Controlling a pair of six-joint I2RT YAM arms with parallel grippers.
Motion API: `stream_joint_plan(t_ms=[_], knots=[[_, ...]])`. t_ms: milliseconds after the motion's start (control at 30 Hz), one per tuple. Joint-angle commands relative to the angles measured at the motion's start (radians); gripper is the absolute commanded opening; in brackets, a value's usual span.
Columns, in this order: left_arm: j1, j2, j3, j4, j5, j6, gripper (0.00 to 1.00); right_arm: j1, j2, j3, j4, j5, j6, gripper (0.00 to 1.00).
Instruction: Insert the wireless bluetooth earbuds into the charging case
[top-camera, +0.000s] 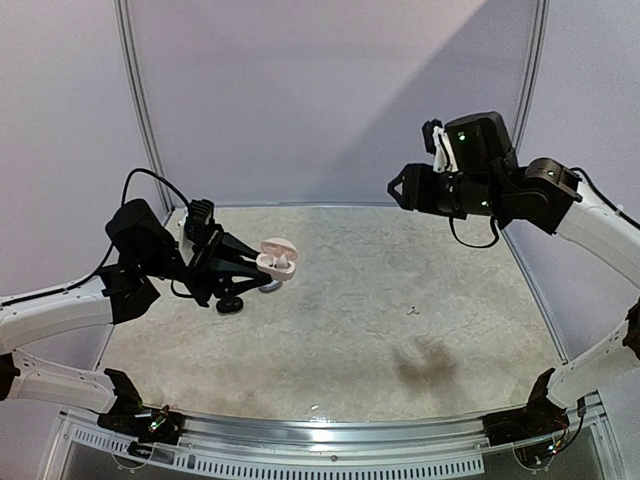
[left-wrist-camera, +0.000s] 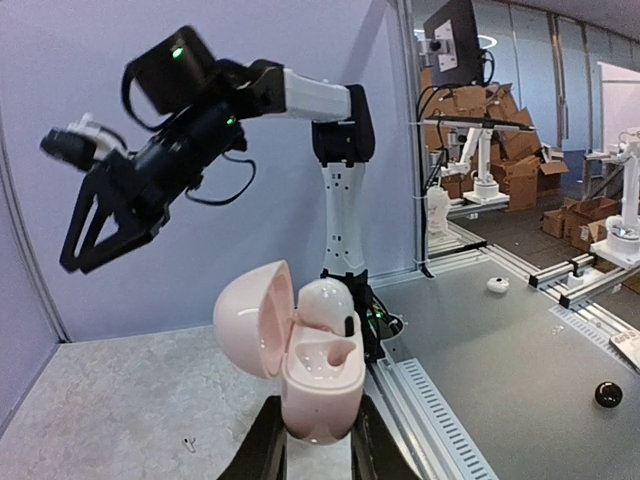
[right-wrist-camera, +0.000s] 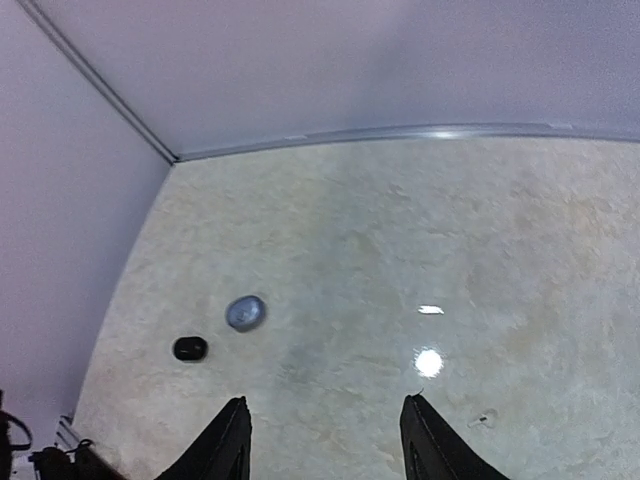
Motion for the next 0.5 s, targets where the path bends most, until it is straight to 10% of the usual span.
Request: stream_joint_plan(t_ms=[0,467], knots=[[-0.007,0.022,-0.021,0.047,0.062,0.058,0.00,-0.062,0.053,-0.048,-0.123,0.016,0.102,0.52],[-0.007,0.005,-0.105,0.089,-0.107,0.031,0.00,-0.212,0.299,-0.071,-0.170,-0.054,0.099,0.53]])
